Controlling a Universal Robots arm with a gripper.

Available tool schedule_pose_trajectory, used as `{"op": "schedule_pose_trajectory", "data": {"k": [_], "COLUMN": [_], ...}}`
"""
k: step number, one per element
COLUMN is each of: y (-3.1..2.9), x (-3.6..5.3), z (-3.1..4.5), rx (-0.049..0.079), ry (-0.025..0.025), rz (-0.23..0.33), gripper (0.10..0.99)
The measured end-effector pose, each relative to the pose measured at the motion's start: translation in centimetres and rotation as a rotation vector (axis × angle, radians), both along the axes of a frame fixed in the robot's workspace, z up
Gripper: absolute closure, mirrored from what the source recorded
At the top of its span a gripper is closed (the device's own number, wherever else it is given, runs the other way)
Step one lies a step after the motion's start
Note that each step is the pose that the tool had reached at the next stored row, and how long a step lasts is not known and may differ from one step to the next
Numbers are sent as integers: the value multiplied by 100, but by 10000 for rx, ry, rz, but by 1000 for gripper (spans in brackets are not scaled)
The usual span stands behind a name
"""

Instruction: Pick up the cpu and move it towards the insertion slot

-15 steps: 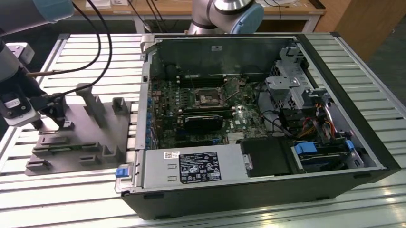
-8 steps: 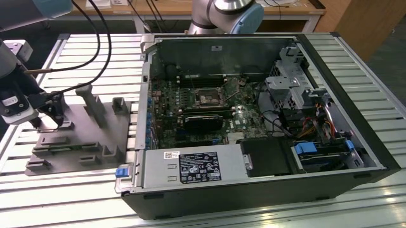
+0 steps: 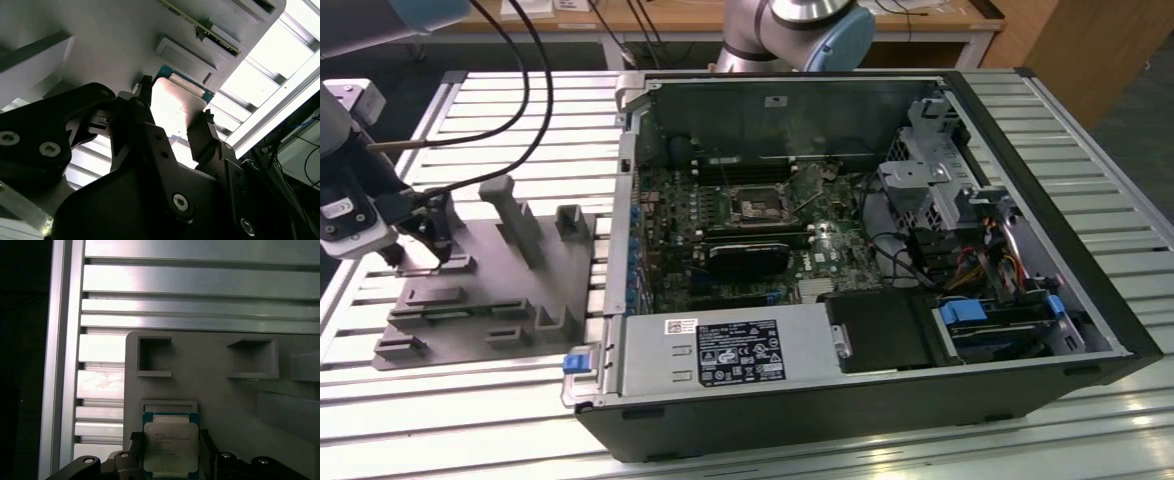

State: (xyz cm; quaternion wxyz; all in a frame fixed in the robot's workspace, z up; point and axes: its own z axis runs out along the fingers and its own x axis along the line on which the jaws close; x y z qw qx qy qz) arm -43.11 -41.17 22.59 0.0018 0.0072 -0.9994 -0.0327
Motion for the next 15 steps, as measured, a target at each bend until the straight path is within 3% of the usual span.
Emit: {"op": "schedule_pose_trajectory", "data": {"k": [15], "y": [0], "x": [0], "z": [41], "rx": [9], "ry": [2], "rz": [-2], "gripper": [553]}}
